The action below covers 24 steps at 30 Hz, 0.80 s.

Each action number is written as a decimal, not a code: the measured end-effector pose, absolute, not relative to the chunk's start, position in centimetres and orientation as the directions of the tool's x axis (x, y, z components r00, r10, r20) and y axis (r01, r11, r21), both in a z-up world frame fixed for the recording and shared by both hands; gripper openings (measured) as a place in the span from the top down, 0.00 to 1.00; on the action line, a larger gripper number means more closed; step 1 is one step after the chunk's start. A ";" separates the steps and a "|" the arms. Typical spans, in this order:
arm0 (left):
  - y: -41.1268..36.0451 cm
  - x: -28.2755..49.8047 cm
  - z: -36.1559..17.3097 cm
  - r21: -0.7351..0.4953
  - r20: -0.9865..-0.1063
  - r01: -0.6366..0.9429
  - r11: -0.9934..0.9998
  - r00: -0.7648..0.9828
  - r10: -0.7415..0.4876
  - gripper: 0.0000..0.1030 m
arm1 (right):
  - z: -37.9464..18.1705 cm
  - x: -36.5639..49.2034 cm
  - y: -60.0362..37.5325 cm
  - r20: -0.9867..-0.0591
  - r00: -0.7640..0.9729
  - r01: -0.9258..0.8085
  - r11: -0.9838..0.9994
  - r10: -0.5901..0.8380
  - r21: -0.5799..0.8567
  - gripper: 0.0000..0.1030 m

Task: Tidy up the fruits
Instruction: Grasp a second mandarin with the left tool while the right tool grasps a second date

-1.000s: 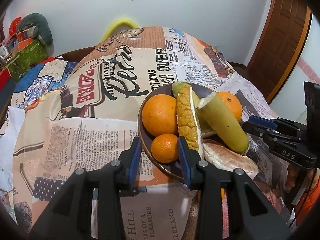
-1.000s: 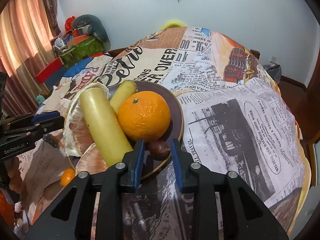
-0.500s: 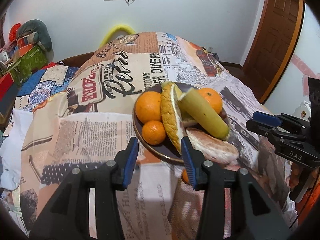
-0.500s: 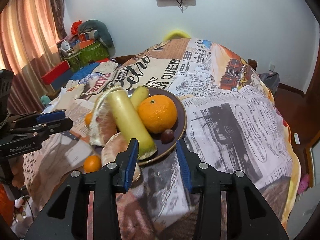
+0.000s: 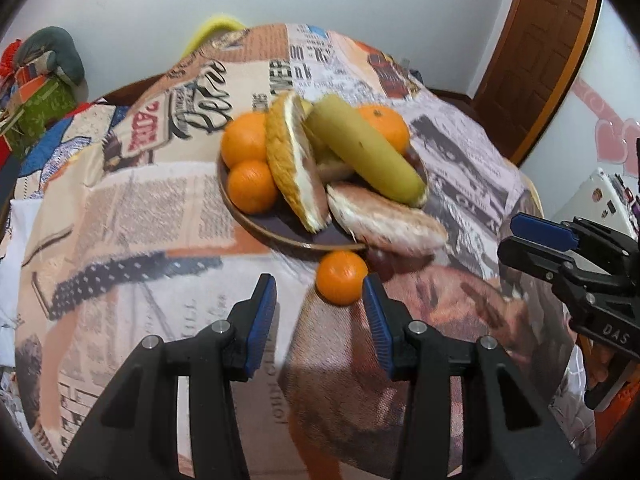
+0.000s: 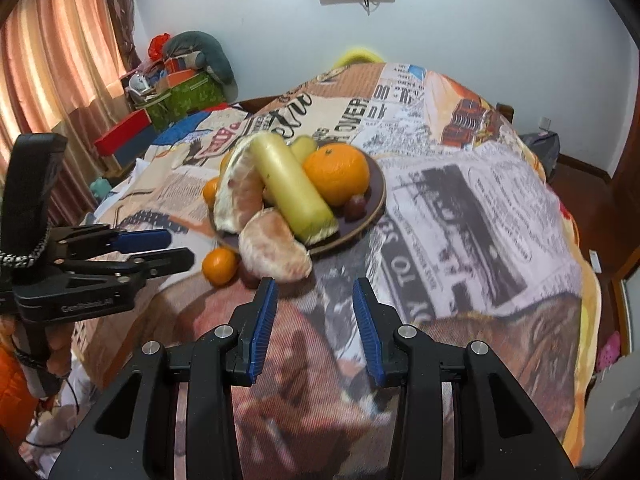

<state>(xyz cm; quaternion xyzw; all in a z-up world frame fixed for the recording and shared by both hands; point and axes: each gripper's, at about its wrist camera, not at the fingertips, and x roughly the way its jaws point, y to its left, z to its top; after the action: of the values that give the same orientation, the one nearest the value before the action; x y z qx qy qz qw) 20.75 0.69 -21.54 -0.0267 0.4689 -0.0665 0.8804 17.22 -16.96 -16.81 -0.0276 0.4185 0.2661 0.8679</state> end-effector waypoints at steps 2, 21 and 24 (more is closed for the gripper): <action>0.3 20.9 -22.2 -0.106 -0.833 0.102 0.989 0.534 -0.144 0.57 | -17.3 16.9 -17.0 -0.747 0.500 -0.483 0.857 0.439 0.181 0.65; 0.1 21.9 -23.7 -0.127 -0.826 0.113 0.985 0.537 -0.168 0.68 | -20.1 17.4 -13.8 -0.788 0.397 -0.522 0.822 0.471 0.228 0.65; 1.3 21.2 -23.1 -0.124 -0.818 0.094 0.988 0.554 -0.156 0.68 | -20.0 17.7 -12.7 -0.791 0.390 -0.542 0.812 0.472 0.218 0.65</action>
<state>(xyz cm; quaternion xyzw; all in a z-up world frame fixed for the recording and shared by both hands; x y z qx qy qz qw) 21.21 1.29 -23.14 -0.0331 0.4669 -0.0708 0.8808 17.72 -12.67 -20.01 -0.0379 0.4609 0.3045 0.8327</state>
